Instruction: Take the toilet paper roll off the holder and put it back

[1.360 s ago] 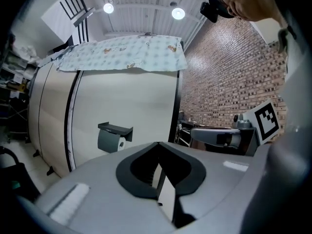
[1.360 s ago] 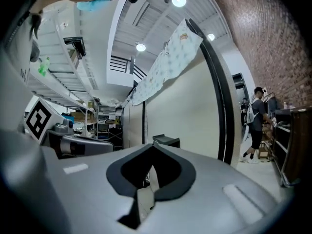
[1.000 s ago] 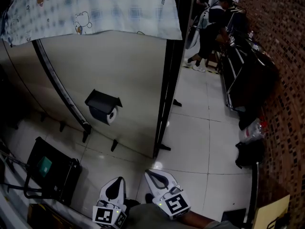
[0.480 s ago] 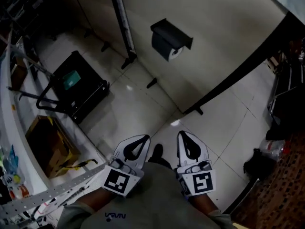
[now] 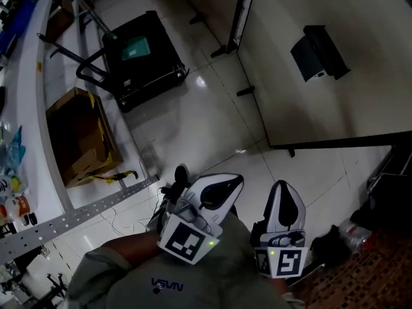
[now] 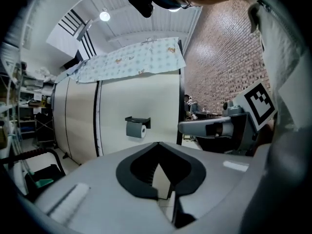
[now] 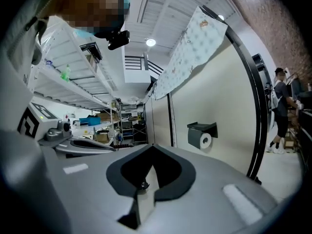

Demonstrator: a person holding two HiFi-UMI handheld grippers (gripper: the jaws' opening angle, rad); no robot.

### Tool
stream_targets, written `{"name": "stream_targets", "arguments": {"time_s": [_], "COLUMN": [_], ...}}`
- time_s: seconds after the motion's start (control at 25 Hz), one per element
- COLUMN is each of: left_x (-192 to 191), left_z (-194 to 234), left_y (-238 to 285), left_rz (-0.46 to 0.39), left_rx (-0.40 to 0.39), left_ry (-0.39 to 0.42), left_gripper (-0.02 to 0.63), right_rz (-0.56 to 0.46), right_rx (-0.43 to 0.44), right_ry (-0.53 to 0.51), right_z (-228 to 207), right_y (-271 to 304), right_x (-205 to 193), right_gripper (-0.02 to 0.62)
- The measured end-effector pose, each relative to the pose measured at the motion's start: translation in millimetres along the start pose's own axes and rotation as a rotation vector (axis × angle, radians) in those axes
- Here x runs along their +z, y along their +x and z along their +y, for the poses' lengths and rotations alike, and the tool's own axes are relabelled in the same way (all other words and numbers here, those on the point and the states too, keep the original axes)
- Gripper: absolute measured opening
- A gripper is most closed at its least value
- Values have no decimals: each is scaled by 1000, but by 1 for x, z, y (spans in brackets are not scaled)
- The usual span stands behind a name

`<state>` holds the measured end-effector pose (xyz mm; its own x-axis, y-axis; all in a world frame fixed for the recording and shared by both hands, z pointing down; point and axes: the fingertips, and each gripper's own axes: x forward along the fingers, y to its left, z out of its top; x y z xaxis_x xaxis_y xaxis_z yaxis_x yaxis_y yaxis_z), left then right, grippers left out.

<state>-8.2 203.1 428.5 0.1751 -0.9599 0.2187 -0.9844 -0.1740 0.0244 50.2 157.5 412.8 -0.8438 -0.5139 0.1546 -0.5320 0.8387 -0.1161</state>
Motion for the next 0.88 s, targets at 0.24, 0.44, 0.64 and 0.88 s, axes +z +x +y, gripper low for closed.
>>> {"name": "stream_targets", "arguments": {"time_s": [0.24, 0.44, 0.64, 0.88], "left_x": [-7, 4, 9, 13], "left_z": [28, 29, 31, 41], "left_y": [-20, -22, -24, -29], "left_rz": [-10, -43, -60, -65], "left_rx": [25, -1, -3, 21], "left_ry": [-12, 13, 30, 38], "left_gripper": [8, 6, 8, 8], "right_rz": [-29, -28, -46, -60], "right_rx": [-28, -37, -37, -25], "right_ry": [-32, -42, -52, -54], "right_z": [24, 33, 36, 41], "right_y": [5, 7, 9, 13], "right_x": [9, 9, 14, 17], "right_gripper": [0, 0, 0, 0]}}
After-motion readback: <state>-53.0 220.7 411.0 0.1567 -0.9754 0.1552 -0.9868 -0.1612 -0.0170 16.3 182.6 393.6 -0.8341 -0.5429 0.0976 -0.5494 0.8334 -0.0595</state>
